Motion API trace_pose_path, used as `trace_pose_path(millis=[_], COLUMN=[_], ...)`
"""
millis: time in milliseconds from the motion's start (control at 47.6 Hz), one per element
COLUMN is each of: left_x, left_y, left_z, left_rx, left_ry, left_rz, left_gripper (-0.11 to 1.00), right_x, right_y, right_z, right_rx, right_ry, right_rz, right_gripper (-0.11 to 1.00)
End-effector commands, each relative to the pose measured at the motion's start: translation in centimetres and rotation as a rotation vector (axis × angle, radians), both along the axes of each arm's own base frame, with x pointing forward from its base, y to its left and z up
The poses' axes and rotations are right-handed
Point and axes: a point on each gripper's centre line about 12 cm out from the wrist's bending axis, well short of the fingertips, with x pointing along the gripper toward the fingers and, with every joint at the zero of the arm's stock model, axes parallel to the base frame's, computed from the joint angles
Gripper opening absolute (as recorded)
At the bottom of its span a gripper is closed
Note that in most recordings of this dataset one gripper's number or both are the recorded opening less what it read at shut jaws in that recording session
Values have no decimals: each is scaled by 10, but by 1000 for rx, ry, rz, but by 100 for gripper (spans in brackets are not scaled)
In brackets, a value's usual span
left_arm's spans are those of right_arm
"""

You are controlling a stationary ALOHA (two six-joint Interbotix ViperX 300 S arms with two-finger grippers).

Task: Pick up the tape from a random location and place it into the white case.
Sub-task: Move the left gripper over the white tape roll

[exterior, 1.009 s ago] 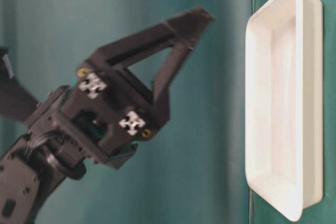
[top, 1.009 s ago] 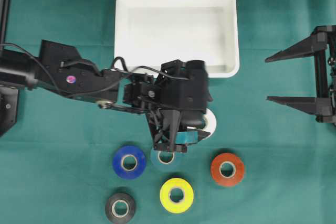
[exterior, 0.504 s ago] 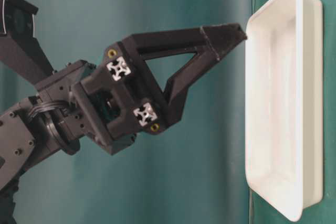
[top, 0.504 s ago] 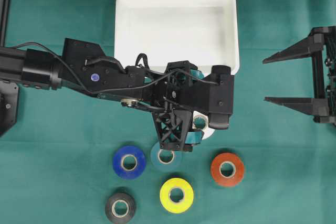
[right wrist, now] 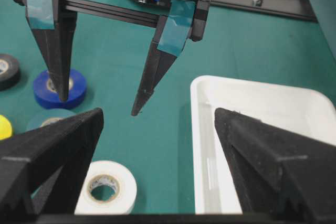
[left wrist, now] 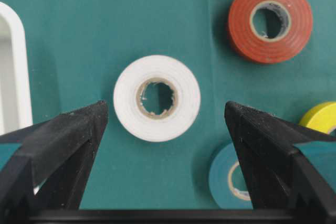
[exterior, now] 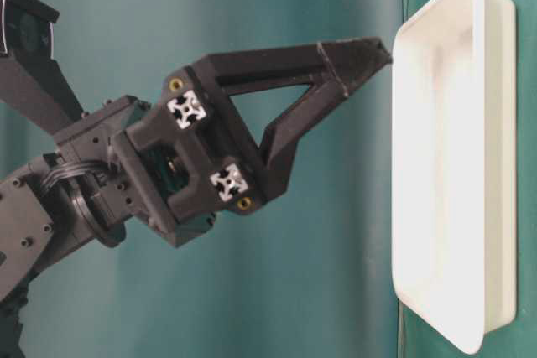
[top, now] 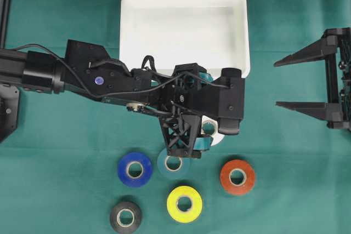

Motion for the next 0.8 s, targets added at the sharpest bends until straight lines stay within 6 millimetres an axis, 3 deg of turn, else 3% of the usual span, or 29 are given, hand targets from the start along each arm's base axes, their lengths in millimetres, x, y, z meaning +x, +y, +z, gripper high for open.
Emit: trace_pose_path(millis=[0,483,777], left_x=[2,2,3], left_y=[2,2,-2], left_z=[18,15,-2], left_rx=[-2,-3,-3], left_ry=[-46,-51,-32], left_rz=[4,5,-2], left_gripper=[99,99,99], right_x=[3,3,3], right_y=[0,0,0], right_z=[7,7,6], right_rx=[1,1,1], right_ry=[-20,-17,-14], right_rz=[-2,-2,-2], right_gripper=[90,90,90])
